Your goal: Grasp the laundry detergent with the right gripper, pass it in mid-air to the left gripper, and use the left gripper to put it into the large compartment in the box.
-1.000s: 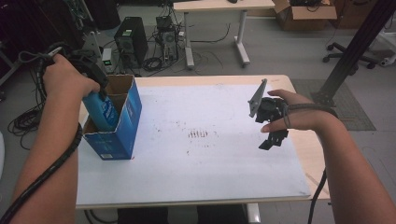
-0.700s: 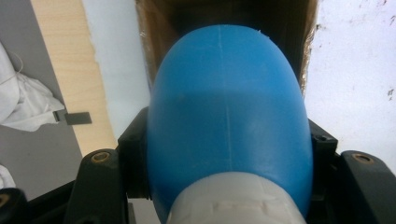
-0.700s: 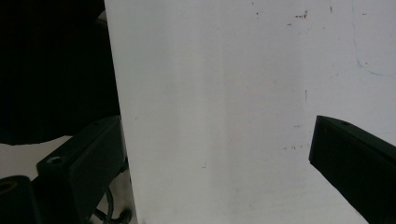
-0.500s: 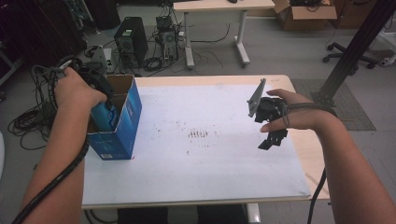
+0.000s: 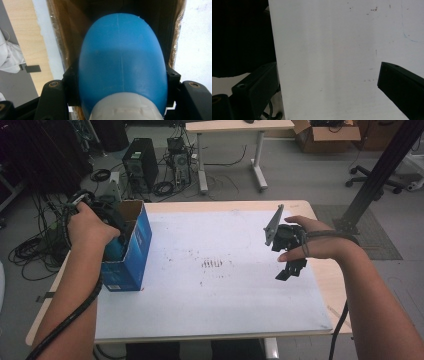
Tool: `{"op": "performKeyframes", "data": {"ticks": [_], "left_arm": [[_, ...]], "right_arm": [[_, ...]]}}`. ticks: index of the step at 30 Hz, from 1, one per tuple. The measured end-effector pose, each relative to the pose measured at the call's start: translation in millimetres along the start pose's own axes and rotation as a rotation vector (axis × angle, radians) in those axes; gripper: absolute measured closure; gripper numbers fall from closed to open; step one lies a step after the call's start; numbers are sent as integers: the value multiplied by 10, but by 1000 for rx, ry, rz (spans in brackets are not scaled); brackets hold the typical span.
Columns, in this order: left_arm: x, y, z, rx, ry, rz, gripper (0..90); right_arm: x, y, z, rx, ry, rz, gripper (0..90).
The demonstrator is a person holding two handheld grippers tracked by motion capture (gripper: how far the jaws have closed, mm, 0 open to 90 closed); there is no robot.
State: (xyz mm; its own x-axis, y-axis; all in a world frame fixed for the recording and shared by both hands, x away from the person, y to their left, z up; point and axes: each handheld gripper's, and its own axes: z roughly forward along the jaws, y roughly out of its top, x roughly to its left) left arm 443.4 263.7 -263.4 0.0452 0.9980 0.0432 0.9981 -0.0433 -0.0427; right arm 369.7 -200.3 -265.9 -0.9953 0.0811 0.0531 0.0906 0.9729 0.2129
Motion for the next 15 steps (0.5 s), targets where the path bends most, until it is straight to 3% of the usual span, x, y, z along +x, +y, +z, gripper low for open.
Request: {"op": "performKeyframes", "data": {"ticks": [15], "left_arm": [[-1, 2, 166, 8, -3, 7, 379]], "right_arm": [[0, 5, 13, -6, -5, -2, 34]]}}
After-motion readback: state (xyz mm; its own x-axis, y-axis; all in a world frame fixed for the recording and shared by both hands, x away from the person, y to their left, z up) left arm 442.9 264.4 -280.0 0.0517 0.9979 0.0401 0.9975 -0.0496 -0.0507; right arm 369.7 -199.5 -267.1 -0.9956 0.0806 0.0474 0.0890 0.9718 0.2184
